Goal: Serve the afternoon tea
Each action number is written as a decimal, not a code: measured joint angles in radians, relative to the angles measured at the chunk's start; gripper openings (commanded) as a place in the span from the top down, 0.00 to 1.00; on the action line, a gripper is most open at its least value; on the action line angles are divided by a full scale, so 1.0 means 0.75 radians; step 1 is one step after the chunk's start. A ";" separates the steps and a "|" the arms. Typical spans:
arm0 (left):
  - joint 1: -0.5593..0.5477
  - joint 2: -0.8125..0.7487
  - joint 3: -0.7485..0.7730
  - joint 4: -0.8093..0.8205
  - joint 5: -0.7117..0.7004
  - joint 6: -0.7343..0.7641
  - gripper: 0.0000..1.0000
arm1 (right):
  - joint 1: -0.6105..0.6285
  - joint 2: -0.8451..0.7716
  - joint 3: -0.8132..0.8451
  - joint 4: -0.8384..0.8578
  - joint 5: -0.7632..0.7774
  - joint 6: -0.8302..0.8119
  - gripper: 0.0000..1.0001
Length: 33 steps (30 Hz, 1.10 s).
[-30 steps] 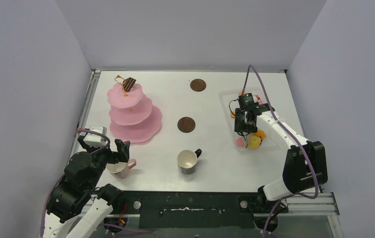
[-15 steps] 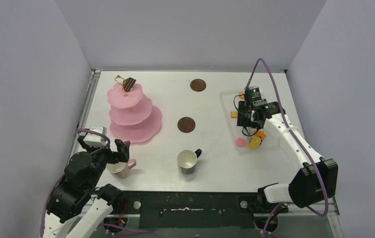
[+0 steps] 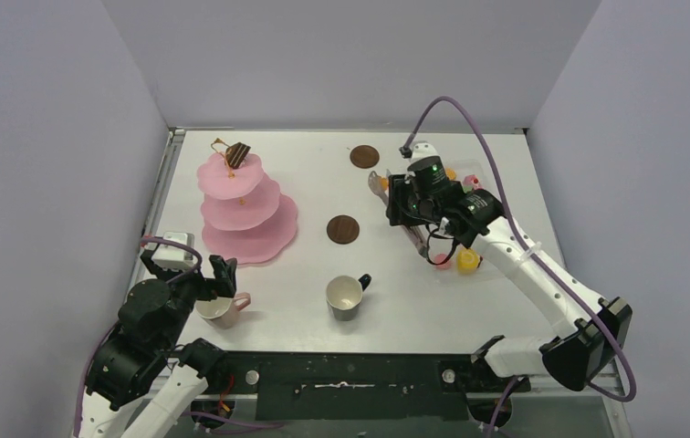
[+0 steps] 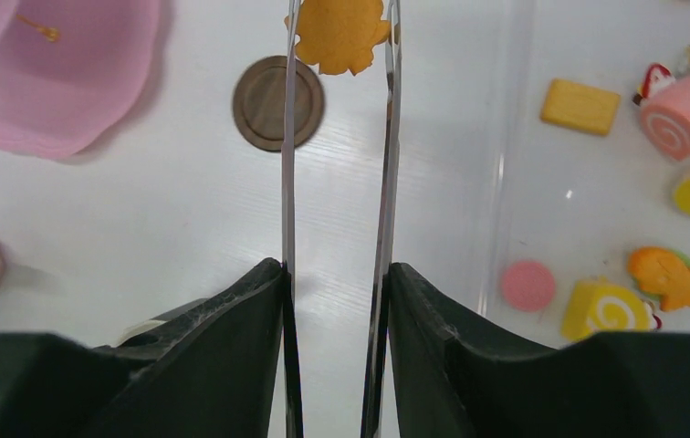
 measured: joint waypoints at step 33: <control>0.000 -0.042 -0.008 0.000 -0.021 -0.001 0.04 | 0.520 0.833 0.863 0.316 -0.058 -0.110 0.55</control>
